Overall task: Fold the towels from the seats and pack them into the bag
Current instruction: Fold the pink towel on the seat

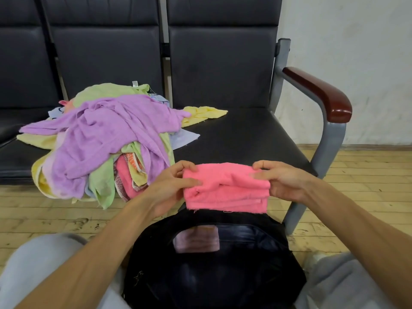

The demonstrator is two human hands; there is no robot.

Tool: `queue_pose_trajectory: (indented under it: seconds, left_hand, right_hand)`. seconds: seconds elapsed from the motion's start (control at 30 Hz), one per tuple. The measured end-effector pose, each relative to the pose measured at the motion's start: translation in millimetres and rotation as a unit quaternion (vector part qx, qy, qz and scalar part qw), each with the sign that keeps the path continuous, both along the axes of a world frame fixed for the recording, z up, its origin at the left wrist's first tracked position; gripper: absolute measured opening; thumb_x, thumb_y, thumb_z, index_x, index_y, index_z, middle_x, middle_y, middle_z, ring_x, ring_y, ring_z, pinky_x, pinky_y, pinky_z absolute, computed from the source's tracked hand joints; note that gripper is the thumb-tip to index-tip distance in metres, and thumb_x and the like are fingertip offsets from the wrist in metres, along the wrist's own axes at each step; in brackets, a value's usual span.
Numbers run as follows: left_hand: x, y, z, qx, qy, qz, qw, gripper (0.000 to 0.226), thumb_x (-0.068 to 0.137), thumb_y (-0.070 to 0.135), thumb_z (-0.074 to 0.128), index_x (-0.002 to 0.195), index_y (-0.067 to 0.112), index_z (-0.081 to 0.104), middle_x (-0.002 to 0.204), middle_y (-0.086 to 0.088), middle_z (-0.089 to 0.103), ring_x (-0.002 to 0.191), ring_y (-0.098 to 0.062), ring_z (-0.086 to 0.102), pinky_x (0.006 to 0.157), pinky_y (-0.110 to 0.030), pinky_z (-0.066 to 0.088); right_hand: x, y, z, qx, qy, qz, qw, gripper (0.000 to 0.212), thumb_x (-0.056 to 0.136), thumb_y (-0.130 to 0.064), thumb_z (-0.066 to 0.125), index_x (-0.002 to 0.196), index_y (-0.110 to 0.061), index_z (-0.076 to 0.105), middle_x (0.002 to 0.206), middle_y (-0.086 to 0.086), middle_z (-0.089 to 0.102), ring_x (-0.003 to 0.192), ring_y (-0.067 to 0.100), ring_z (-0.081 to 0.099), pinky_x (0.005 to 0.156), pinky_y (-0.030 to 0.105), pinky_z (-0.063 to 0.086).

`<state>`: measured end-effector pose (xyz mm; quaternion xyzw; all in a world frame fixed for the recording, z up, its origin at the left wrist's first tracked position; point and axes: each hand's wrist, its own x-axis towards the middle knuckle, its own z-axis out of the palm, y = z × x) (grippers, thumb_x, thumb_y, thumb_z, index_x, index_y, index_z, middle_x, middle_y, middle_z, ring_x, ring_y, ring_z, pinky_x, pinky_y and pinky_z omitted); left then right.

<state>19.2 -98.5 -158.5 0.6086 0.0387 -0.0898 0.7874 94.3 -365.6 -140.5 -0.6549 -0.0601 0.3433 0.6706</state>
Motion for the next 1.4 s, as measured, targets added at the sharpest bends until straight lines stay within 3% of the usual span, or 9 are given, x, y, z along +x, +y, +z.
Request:
queue_pose_trajectory:
  seconds: [0.07,0.17,0.3,0.37,0.5,0.67,0.87,1.1,1.4]
  left_hand:
    - [1,-1,-5,0.02,0.007,0.013,1.0,0.047,0.075,-0.017,0.066,0.11,0.014,0.064,0.11,-0.015,0.058,0.089,-0.024,0.066,0.066,-0.03,0.058]
    - [3,-4,-18,0.057,0.038,0.028,0.997,0.046,0.077,-0.014,0.068,0.119,0.004,0.061,0.117,-0.02,0.065,0.101,-0.031,0.068,0.083,-0.038,0.059]
    - [10,-12,-48,0.153,0.071,0.006,0.986,0.026,0.083,-0.002,0.069,0.108,-0.005,0.064,0.108,-0.023,0.07,0.096,-0.03,0.068,0.089,-0.039,0.054]
    - [17,-17,-66,0.161,0.095,-0.006,0.982,0.028,0.085,0.002,0.069,0.112,0.001,0.063,0.11,-0.021,0.069,0.095,-0.025,0.067,0.086,-0.042,0.055]
    - [34,-37,-113,0.166,0.164,-0.019,0.972,0.025,0.091,0.018,0.065,0.115,0.018,0.059,0.111,-0.01,0.067,0.097,-0.024,0.066,0.062,-0.037,0.057]
    - [44,-60,-194,0.125,0.263,-0.011,0.957,0.034,0.087,0.026,0.07,0.116,0.008,0.063,0.107,-0.015,0.071,0.097,-0.032,0.069,0.077,-0.043,0.059]
    - [48,-71,-287,0.132,0.326,-0.049,0.935,0.034,0.094,0.021,0.061,0.127,0.017,0.056,0.115,-0.005,0.066,0.105,-0.02,0.063,0.081,-0.036,0.058]
    - [80,-93,-358,0.222,0.288,-0.036,0.931,0.041,0.091,0.024,0.058,0.132,0.021,0.054,0.125,-0.006,0.064,0.109,-0.021,0.062,0.096,-0.043,0.052]
    - [103,-90,-385,0.417,0.229,0.064,0.877,0.037,0.093,0.012,0.054,0.128,0.005,0.059,0.13,-0.017,0.06,0.119,-0.033,0.055,0.098,-0.037,0.04]
  right_hand:
    - [2,-2,-3,-0.026,0.004,0.001,1.0,0.041,0.066,0.013,0.072,0.101,-0.005,0.06,0.101,0.011,0.064,0.089,0.022,0.068,0.066,0.028,0.058]
    - [5,-4,-15,-0.094,-0.002,0.002,0.996,0.044,0.068,0.018,0.072,0.11,0.009,0.064,0.112,0.018,0.069,0.104,0.028,0.068,0.086,0.032,0.057]
    - [10,-12,-36,-0.199,-0.006,0.0,0.98,0.021,0.082,0.008,0.069,0.077,-0.01,0.058,0.067,0.007,0.045,0.062,0.014,0.05,0.066,0.032,0.051]
    - [13,-16,-49,-0.235,0.005,0.034,0.971,0.012,0.091,0.001,0.062,0.087,-0.011,0.06,0.065,0.006,0.048,0.057,0.016,0.051,0.07,0.04,0.054]
    - [18,-23,-84,-0.257,0.057,0.053,0.963,0.025,0.099,-0.016,0.056,0.124,-0.012,0.056,0.111,0.018,0.069,0.091,0.033,0.071,0.069,0.041,0.06]
    - [17,-25,-160,-0.268,0.108,-0.046,0.956,0.014,0.091,-0.011,0.067,0.105,-0.008,0.064,0.102,0.01,0.069,0.091,0.024,0.066,0.075,0.035,0.057]
    - [12,-25,-269,-0.316,0.171,-0.176,0.917,0.012,0.079,0.007,0.063,0.088,0.0,0.063,0.091,0.016,0.063,0.082,0.028,0.062,0.07,0.04,0.056]
    - [18,-23,-327,-0.406,0.075,-0.259,0.873,0.035,0.087,-0.007,0.061,0.122,-0.003,0.063,0.11,0.017,0.066,0.095,0.033,0.061,0.08,0.035,0.051]
    - [38,0,-356,-0.468,0.018,-0.206,0.859,0.035,0.095,-0.024,0.059,0.124,-0.005,0.063,0.121,0.019,0.065,0.115,0.038,0.058,0.1,0.04,0.045]
